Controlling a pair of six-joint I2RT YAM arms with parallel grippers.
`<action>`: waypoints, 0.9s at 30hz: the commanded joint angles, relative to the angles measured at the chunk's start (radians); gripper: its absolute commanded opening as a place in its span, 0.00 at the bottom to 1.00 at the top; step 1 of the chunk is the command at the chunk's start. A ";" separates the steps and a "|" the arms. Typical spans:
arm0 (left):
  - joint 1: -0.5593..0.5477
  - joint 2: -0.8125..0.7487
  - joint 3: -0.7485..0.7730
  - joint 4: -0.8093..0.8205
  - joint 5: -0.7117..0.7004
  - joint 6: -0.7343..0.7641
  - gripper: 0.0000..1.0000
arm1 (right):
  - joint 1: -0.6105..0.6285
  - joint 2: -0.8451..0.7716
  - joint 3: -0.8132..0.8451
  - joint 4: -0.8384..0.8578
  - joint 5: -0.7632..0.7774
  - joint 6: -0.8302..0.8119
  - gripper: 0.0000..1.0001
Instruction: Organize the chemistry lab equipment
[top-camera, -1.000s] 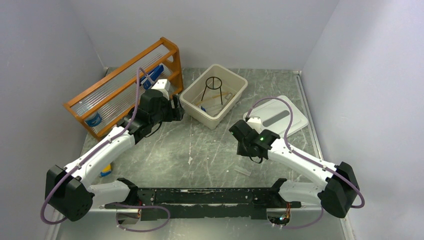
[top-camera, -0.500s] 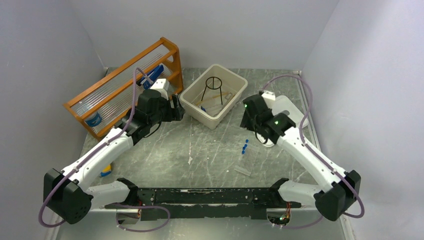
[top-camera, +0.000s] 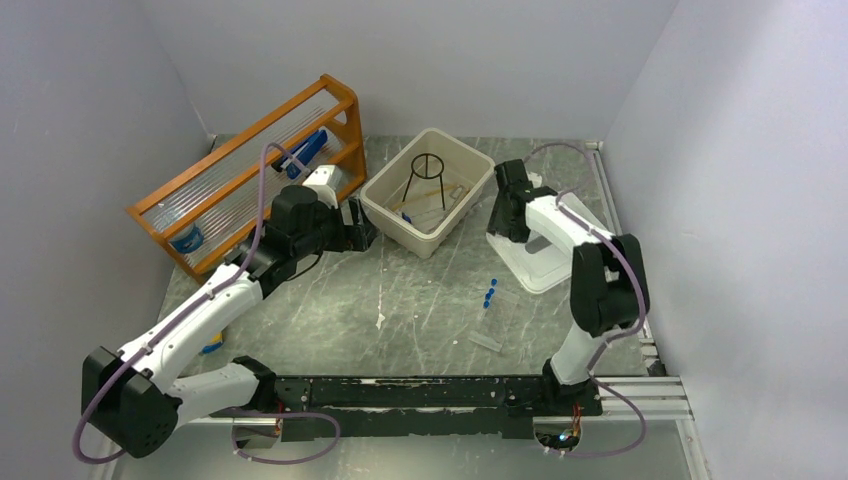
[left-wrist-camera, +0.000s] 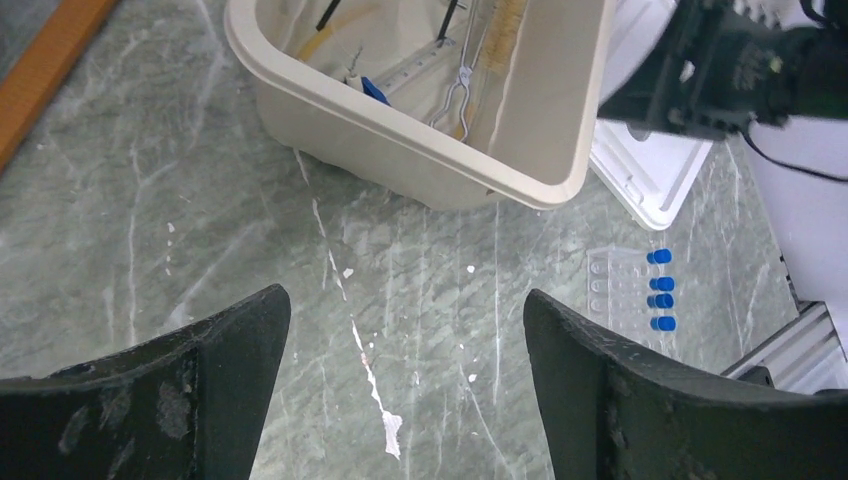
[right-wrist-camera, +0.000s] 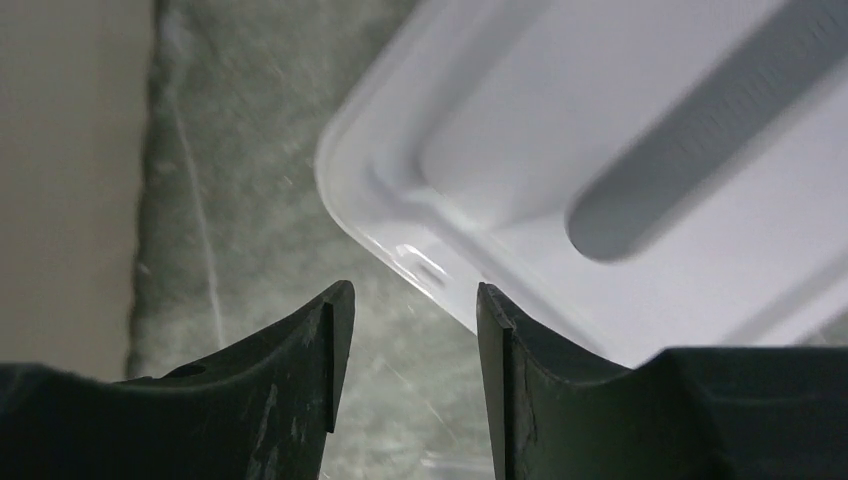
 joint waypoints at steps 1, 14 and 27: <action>0.009 0.013 -0.009 0.039 0.077 -0.011 0.89 | -0.006 0.112 0.136 0.076 -0.004 0.067 0.52; 0.009 0.036 -0.004 0.043 0.090 -0.027 0.86 | -0.017 0.330 0.295 -0.045 0.204 0.274 0.43; 0.009 0.072 -0.001 0.072 0.155 -0.044 0.84 | -0.082 0.498 0.419 -0.097 0.178 0.343 0.39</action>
